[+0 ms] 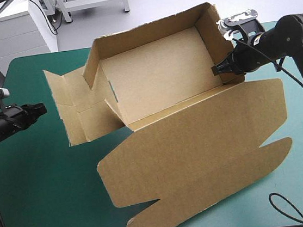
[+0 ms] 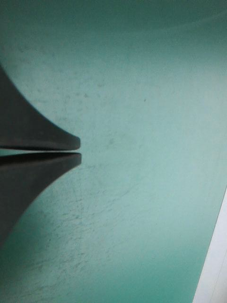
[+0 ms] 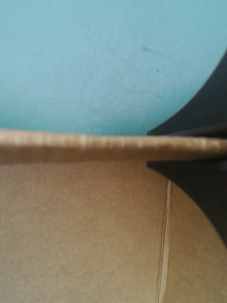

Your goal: Fold the box

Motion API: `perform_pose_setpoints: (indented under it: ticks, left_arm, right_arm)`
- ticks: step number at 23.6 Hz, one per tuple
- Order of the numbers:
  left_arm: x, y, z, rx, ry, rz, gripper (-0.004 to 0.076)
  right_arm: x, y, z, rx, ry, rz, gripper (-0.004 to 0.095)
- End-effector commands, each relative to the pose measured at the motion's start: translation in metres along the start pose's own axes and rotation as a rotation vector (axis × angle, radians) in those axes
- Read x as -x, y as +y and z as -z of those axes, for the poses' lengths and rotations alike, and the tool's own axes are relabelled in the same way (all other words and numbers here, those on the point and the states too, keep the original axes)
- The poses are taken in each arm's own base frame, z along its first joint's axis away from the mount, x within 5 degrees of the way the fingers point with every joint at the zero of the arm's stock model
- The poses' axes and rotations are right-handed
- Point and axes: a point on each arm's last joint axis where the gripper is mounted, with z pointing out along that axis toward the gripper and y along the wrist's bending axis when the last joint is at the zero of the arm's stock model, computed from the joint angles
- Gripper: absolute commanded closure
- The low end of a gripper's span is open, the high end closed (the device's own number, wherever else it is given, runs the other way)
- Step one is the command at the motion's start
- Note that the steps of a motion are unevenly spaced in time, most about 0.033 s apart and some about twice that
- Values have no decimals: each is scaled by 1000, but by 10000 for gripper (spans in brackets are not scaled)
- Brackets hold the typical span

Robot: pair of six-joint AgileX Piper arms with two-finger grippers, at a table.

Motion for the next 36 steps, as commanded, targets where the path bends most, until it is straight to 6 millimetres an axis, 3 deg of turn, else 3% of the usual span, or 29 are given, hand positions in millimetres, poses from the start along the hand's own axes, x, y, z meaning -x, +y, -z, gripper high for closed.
perform_pose_setpoints:
  ticks: [1, 6, 11, 16, 20, 29, 33, 36]
  left_arm:
    - [7, -20, -8, -104, -13, 21, 731]
    - [-4, -61, -32, -245, 78, -37, 731]
    - [-9, -120, -40, -479, 125, -65, 731]
    - [13, -139, -19, -564, 104, -63, 731]
    - [23, -152, -6, -628, 47, -22, 731]
    - [17, -183, 2, -749, 76, -39, 731]
    - [22, -187, 12, -755, 23, -27, 731]
    - [23, -186, 12, -730, 9, -33, 678]
  right_arm:
    - [7, 16, 29, 93, -133, 22, 922]
    - [18, 11, 20, 75, -220, 17, 922]
    - [25, -2, -17, 63, -172, 5, 922]
    - [27, -15, -54, 32, -114, -13, 921]
    - [28, -19, -66, 27, -102, -19, 921]
    - [30, -21, -67, 8, -124, -15, 921]
    - [30, -21, -67, 7, -123, -14, 921]
    - [30, -21, -67, 7, -121, -14, 921]
